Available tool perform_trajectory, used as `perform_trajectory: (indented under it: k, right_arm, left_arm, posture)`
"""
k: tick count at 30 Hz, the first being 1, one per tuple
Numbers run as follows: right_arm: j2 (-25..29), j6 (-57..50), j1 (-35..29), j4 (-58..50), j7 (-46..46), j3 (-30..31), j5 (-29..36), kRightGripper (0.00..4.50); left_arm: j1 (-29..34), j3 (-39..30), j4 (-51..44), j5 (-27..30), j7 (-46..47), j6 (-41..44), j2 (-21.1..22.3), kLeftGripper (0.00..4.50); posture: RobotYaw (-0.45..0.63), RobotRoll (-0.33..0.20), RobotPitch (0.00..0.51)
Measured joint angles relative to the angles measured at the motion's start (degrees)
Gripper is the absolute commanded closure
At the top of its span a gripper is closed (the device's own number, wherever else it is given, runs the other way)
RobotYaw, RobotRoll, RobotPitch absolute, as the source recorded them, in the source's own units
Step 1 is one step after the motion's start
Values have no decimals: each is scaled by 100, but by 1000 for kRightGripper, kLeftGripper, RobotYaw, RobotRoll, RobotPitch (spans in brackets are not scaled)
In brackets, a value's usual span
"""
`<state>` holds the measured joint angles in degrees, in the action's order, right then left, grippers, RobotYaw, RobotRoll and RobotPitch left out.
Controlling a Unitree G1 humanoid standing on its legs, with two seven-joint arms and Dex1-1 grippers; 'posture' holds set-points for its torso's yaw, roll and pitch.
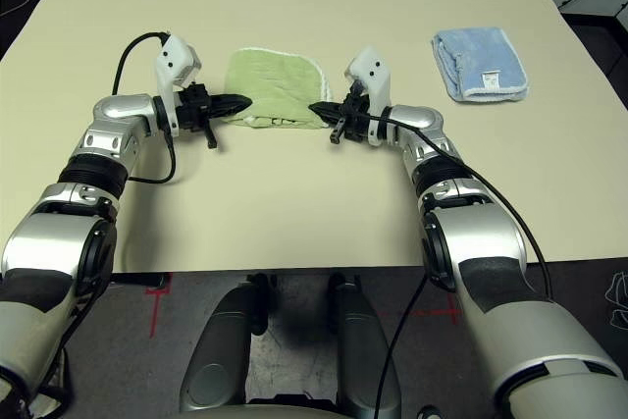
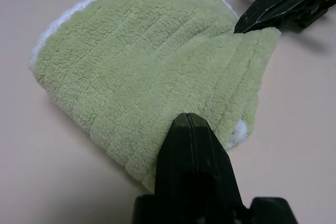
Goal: Fold the towel and set it aside.
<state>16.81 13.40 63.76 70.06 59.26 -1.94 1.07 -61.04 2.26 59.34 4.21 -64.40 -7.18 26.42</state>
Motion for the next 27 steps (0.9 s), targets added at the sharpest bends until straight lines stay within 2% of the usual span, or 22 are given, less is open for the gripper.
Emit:
perform_trajectory:
  k: [5, 12, 15, 19, 27]
  right_arm:
    - [8, -9, 16, 1, 150, -146, 121, 4453]
    - [146, -304, 220, -6, 703, -795, 832, 4453]
    - [170, -300, 436, -7, 397, -893, 893, 4453]
    - [78, -308, 598, -8, -135, -902, 893, 4453]
    - [-232, -412, 603, 4, -1014, -826, 769, 4453]
  left_arm:
    - [-16, 0, 1, -4, 4, 0, 0, 4500]
    - [-459, -138, -14, 43, -133, 213, 91, 4500]
    - [-808, -286, 23, 80, -48, 239, 74, 4500]
    - [-1167, -447, 154, 110, 513, 49, -133, 4500]
    - [-1180, -424, 755, -65, 1278, 2, -506, 4500]
  posture:
    - [54, 0, 253]
    - [49, 0, 245]
    - [55, 0, 243]
    - [47, 0, 244]
    - [33, 0, 258]
